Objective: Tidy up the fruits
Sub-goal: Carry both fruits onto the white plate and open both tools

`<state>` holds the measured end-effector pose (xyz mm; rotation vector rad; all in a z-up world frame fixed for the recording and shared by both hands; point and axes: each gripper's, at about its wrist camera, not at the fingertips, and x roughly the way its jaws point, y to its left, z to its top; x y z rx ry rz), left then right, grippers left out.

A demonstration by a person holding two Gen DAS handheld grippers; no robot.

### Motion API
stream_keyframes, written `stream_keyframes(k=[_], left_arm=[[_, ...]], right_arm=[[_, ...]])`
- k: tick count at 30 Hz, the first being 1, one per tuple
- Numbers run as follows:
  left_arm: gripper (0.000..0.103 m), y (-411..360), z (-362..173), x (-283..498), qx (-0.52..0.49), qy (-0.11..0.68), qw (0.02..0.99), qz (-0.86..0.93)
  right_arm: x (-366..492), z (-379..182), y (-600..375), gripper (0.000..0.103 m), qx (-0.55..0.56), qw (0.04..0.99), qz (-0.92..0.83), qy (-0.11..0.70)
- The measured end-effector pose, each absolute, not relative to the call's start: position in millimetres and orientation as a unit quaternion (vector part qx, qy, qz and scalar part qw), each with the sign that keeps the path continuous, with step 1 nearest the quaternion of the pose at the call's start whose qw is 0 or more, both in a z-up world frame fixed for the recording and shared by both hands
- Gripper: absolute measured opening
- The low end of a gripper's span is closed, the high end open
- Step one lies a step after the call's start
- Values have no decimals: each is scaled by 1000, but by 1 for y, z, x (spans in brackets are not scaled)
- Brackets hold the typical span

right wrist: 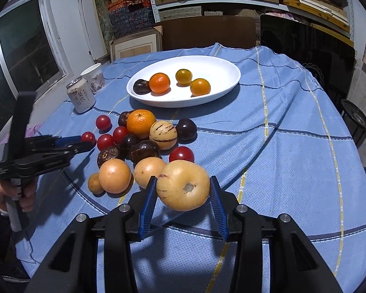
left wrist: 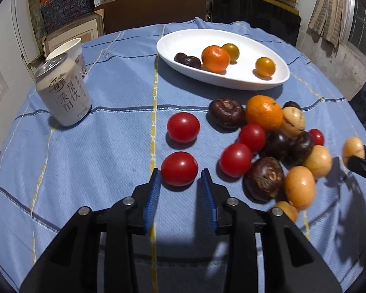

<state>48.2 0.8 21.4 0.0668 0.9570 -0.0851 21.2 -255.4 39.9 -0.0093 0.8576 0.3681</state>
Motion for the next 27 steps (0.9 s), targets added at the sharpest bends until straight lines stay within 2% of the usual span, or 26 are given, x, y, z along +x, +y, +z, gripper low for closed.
stream_keyframes(k=[12,20,27], left_arm=[[30,5,24,53,22,460,886,-52],[30,-3,66,40,31,422,903,-77],[30,-29,98,72,43,396,912,-97]], right_arm=[[24,40,-250,43,-4,892,182,414],[33,65,-247,43,-9,900,193,390],[65,95,-228,43,-16,911,211,355]])
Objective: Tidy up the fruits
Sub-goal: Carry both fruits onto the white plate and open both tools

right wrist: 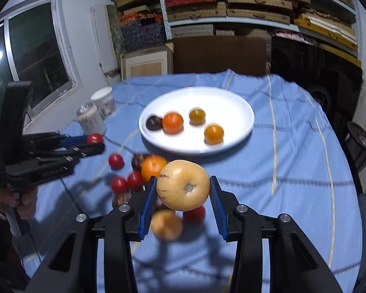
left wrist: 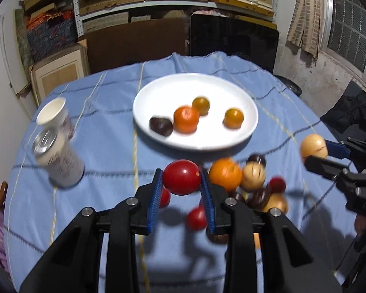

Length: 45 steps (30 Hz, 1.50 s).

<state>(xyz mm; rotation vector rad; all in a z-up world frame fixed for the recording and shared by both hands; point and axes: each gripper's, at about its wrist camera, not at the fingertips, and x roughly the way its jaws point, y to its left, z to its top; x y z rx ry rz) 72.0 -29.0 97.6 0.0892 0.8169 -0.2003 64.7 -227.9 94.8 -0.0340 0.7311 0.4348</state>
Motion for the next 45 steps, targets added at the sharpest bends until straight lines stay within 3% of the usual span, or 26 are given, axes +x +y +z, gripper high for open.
stream_keyframes(k=[9,18,21,23,24,35,45], left_arm=[[30,-53,74,163,32,429,898,-93],[30,-53,46,203,22,451,888,-84],[36,-52,47,207,17,448,890,-83],[51,-49,52,204,11,443,893,-81],[54,-48,54,202,11,437,896,-77],[62,-27,71,142,4,422,904,-69],[66,-18,66,64,26,418,905,-69]], right_arm=[[138,83,-202,43,-7,900,219,376],[188,42,-206,44,67,873,223,428],[188,39,-210,51,96,871,223,428],[183,44,-212,52,99,872,228,421],[180,46,-213,53,99,875,227,417],[116,65,-250,62,99,889,208,395],[55,46,-274,63,131,883,192,407]])
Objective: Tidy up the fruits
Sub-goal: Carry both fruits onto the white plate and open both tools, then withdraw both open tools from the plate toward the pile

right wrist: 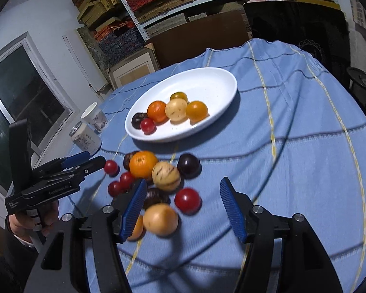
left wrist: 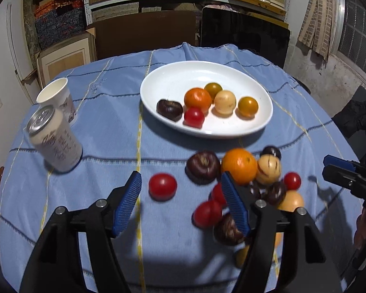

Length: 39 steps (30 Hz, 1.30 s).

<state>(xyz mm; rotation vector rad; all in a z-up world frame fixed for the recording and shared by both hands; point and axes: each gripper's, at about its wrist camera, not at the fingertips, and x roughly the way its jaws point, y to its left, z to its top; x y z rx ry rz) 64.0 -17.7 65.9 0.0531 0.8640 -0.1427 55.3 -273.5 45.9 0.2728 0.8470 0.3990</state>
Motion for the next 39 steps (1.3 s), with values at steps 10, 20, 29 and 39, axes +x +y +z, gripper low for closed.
stream_keyframes(k=[10,20,29,39], left_arm=[[66,-12,53,16,22,430,900,-67],[66,-31,42,-10,39,444,891,-86],[66,-53,35,-18,56,454,881,-119],[28,-67,17,-4,53,471,867,-152]], right_arm=[[16,36,-273,63,130,881,198,410],[-6,31,-264,64,106,882,206,411],[-11,29,-258,68,84,885,203,410],[-9,27,-248,71,45,889,186,416]])
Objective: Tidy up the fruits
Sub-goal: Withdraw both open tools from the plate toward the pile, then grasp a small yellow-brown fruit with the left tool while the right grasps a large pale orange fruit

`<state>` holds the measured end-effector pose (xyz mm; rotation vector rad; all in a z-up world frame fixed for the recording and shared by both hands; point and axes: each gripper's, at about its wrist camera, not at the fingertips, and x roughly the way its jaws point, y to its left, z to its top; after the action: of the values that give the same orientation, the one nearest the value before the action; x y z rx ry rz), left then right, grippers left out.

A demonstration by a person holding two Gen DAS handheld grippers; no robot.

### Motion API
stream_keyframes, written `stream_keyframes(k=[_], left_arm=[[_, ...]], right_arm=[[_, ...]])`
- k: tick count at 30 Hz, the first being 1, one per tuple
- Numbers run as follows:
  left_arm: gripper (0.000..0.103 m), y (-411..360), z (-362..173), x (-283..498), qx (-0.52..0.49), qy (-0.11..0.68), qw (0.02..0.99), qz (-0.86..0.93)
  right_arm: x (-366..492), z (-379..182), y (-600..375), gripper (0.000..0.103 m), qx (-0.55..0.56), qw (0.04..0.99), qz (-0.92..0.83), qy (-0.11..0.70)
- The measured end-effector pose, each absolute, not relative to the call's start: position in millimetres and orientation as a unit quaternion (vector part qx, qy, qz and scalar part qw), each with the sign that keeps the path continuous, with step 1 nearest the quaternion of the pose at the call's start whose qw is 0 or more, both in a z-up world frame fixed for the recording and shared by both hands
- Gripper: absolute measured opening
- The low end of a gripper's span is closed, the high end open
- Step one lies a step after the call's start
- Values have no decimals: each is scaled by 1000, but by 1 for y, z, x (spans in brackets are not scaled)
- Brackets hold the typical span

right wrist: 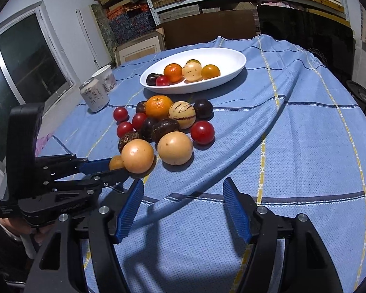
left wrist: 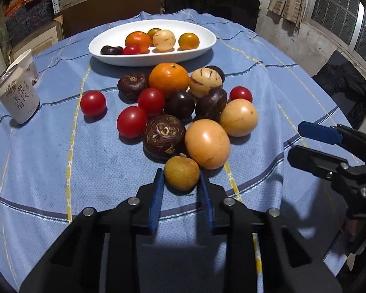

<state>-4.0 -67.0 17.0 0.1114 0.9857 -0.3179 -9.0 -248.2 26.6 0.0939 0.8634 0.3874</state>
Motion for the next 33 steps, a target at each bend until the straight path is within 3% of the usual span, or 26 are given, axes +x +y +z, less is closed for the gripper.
stream_keyframes(k=[12,16,22,25,33], left_arm=[[28,-49,21,-7,48,463,874,-140],[28,-44,19,-7,40,467,872,-141],[28,-42,17,-6,34,468,871,-144],[28,-42,18,-5,33,469,871,-143],[28,-43,22,-6,33,465,874,-139]], right_arm=[[11,28,-227,72,-1,889,184,420],[23,24,-219,58,-4,884,181,430],[38,16,-203,56,-18,879,180,440],[46,13,-197,42,-24,880,178,440],[38,19,-207,42,-6,884,181,432]])
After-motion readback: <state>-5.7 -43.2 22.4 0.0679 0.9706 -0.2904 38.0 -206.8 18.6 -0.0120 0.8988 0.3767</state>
